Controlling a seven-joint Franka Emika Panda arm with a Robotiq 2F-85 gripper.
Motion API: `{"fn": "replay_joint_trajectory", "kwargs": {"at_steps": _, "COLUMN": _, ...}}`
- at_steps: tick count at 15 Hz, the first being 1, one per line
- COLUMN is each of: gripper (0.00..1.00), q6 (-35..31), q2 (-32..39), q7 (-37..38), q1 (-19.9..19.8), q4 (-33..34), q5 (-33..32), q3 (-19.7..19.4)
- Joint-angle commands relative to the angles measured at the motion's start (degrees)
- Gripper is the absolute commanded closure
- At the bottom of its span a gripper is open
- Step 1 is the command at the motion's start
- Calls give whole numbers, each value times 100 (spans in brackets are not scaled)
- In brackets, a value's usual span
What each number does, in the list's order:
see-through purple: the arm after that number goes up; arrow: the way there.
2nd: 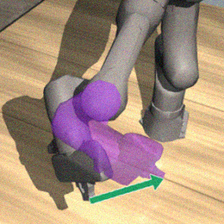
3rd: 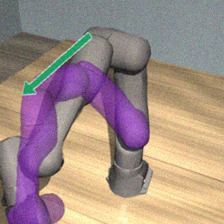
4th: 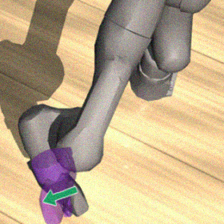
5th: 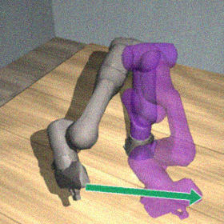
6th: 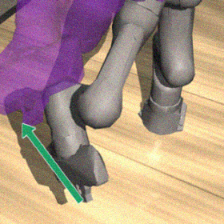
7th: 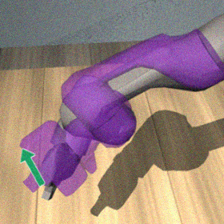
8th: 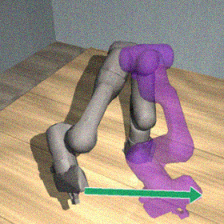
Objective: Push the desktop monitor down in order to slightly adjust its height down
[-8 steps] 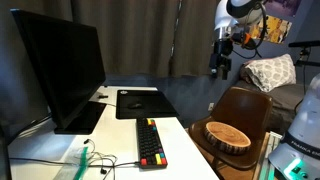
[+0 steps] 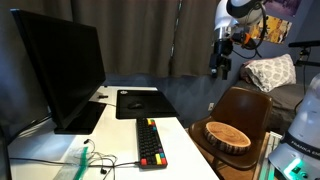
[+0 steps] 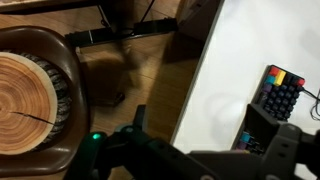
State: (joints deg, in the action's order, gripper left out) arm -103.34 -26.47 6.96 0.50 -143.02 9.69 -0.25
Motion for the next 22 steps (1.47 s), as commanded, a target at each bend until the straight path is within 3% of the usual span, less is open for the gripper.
{"fn": "replay_joint_trajectory", "kwargs": {"at_steps": 1, "gripper": 0, "q6": 11, "q2": 2, "q7": -16, "q1": -45, "q4": 7, "q5": 14, "q3": 39}}
{"fn": "replay_joint_trajectory", "kwargs": {"at_steps": 15, "gripper": 0, "q6": 11, "q2": 2, "q7": -16, "q1": -45, "q4": 7, "q5": 14, "q3": 39}}
{"fn": "replay_joint_trajectory", "kwargs": {"at_steps": 22, "gripper": 0, "q6": -550, "q2": 427, "q7": -148, "q1": 710, "q4": 1107, "q5": -153, "q3": 980}}
